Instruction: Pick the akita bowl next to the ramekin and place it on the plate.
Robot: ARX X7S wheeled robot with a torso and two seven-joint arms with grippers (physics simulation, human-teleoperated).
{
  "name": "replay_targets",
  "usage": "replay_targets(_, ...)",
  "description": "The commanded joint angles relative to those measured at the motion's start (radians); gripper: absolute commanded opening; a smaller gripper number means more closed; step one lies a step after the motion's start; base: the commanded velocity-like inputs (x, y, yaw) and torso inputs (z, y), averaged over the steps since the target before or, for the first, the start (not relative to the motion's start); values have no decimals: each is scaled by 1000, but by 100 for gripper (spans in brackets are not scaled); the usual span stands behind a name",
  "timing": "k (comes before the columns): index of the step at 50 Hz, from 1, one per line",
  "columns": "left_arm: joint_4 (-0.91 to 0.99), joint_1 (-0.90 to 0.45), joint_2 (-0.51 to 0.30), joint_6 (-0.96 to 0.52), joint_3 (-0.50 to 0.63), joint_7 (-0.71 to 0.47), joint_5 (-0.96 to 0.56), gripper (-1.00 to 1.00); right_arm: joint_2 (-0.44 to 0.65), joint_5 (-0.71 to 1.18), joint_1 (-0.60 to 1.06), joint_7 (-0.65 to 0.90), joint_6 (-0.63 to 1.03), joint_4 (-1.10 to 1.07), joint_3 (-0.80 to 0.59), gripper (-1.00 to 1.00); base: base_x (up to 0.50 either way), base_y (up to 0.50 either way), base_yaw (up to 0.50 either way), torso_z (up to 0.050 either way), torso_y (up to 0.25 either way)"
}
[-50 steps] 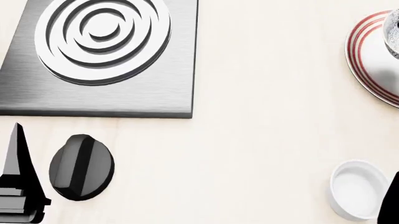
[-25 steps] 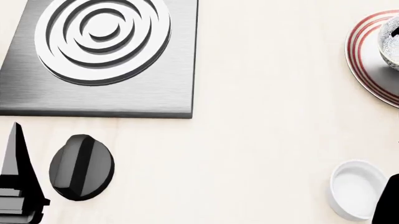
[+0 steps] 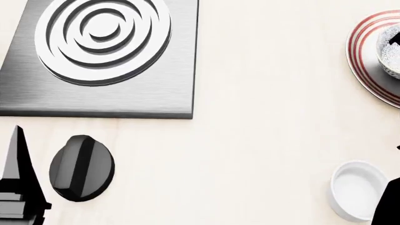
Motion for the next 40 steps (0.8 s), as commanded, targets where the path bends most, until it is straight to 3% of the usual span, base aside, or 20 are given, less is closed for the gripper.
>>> replay_targets(1, -3, 10, 21, 5, -19, 27, 19, 100, -18, -17, 1, -19, 0, 0, 30, -100, 0, 0, 0, 0, 10)
replay_targets(18, -10, 10, 18, 8, -19, 28, 16, 100, -18, -18, -6, -21, 1, 0, 37, -100, 0, 0, 0, 0, 0)
replay_targets(19, -10, 10, 18, 7, -19, 28, 15, 100, -18, -18, -6, -20, 1, 0, 38, 100, 0, 0, 0, 0, 0)
replay_targets(28, -10, 9, 12, -9, -29, 37, -48, 100, -19, -15, -7, -31, 2, 0, 42, 100, 0, 0, 0, 0, 0)
replay_targets(40, -20, 12, 15, 6, -17, 35, -7, 100, -25, -27, 6, -54, -6, 0, 20, 100, 0, 0, 0, 0, 0)
